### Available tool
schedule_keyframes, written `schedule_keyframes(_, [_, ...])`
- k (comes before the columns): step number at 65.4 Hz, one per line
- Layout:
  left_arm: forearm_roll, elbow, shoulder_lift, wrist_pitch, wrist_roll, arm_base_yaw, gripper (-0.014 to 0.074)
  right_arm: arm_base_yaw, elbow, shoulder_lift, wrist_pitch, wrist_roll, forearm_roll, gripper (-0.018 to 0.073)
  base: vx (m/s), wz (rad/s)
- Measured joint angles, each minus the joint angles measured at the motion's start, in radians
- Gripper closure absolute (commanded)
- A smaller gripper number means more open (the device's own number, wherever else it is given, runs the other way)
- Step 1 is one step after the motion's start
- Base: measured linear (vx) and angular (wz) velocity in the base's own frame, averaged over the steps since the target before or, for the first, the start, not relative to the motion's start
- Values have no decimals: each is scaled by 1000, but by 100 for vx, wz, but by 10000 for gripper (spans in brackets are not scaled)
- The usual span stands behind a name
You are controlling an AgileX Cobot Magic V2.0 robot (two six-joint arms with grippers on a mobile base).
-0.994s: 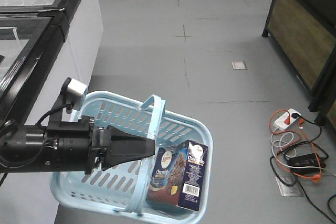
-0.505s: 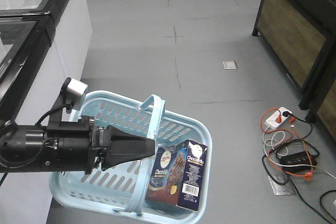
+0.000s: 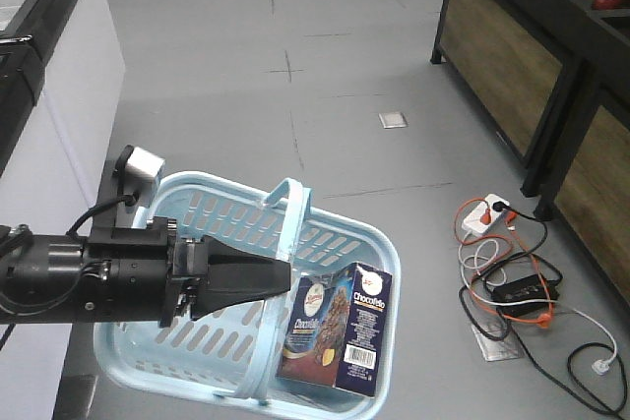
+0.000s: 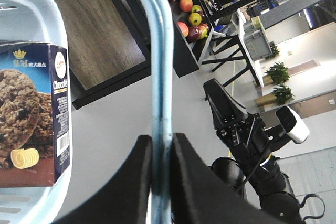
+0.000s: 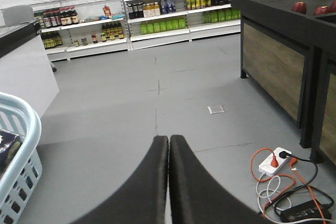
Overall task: Left arm holds basket, right arm returns cookies
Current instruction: 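Hold the basket steady with the left gripper while the base turns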
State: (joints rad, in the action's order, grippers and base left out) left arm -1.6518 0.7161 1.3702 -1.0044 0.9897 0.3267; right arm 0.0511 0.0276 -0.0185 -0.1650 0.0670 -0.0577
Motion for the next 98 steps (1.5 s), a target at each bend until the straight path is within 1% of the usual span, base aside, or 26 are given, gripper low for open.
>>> schedule_keyframes(39, [0,0,0,0,0,0,604,0,0,0,0,0,0,567,16,-4])
schedule_keyframes(98, [0,0,0,0,0,0,604,0,0,0,0,0,0,567,28,7])
